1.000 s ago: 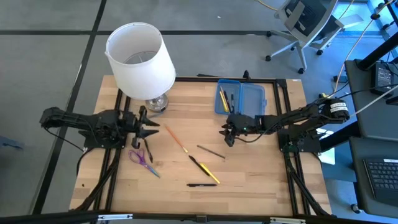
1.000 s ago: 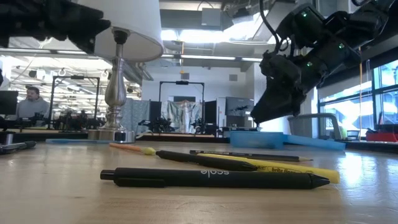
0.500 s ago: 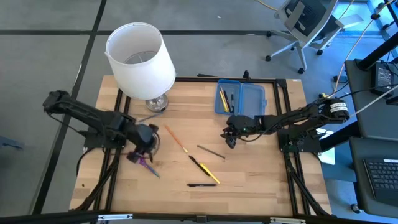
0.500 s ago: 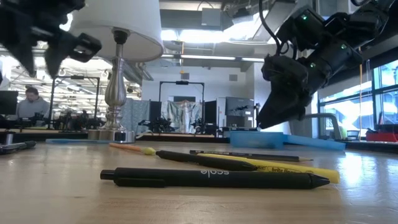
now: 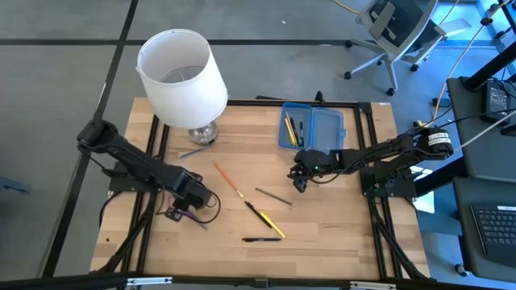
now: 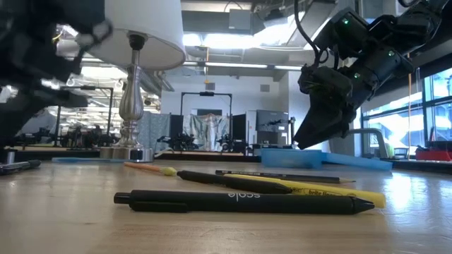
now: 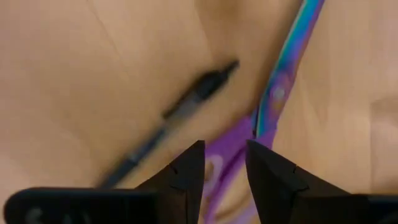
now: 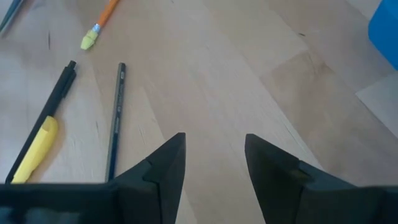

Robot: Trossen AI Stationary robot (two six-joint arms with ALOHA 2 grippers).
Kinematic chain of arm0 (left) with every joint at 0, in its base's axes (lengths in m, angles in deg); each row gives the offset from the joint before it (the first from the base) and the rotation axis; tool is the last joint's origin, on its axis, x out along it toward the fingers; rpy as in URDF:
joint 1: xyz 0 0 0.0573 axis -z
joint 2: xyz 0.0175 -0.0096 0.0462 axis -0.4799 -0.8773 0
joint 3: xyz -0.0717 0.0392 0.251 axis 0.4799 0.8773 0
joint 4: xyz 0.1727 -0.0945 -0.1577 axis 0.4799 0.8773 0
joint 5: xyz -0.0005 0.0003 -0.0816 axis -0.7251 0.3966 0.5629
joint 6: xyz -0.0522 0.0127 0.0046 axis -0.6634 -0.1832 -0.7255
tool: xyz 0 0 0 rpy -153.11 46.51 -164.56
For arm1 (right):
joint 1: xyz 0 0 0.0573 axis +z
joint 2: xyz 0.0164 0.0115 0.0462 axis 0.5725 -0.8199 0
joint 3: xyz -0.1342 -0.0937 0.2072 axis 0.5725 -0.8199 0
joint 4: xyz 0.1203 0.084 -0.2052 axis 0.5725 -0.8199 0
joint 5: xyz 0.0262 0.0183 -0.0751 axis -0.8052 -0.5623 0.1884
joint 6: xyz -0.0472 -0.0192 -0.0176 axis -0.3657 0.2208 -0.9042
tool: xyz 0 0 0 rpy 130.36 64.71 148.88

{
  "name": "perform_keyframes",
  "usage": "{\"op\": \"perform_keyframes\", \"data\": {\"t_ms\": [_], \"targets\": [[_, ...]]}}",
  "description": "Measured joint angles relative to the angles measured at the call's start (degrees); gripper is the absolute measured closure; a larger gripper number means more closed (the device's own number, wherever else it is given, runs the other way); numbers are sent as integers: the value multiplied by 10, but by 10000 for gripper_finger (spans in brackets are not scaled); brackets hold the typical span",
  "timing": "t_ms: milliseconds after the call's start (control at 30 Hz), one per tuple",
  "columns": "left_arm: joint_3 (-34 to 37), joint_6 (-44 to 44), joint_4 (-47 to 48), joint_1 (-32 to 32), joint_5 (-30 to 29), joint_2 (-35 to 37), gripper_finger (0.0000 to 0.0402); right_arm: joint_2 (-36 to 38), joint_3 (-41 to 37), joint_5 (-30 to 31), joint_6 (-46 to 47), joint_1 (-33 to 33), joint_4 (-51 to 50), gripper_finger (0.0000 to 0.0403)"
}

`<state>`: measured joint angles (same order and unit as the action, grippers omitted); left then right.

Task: Pick & place school supplies into a supply box
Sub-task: Put the purple scissors into the blue supply box

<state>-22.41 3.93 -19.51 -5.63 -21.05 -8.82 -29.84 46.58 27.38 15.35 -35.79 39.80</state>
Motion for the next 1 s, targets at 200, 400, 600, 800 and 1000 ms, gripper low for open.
{"op": "perform_keyframes", "data": {"t_ms": [200, 400, 600, 800, 1000], "targets": [[0, -11, 55, 0, 24, -57, 299, 0, 0, 0, 0, 0, -1, 233], [0, 1, 54, 2, 9, -104, 297, 0, 0, 0, 2, 0, -5, 233], [-6, 10, 52, 2, 11, -143, 310, 0, 0, 0, 2, 0, -9, 233], [-27, -10, 59, 2, 12, -146, 345, 0, 0, -15, 2, 0, -6, 233], [-58, -73, 18, 2, 43, -142, 356, 0, 0, -75, -7, 0, -6, 233]]}}
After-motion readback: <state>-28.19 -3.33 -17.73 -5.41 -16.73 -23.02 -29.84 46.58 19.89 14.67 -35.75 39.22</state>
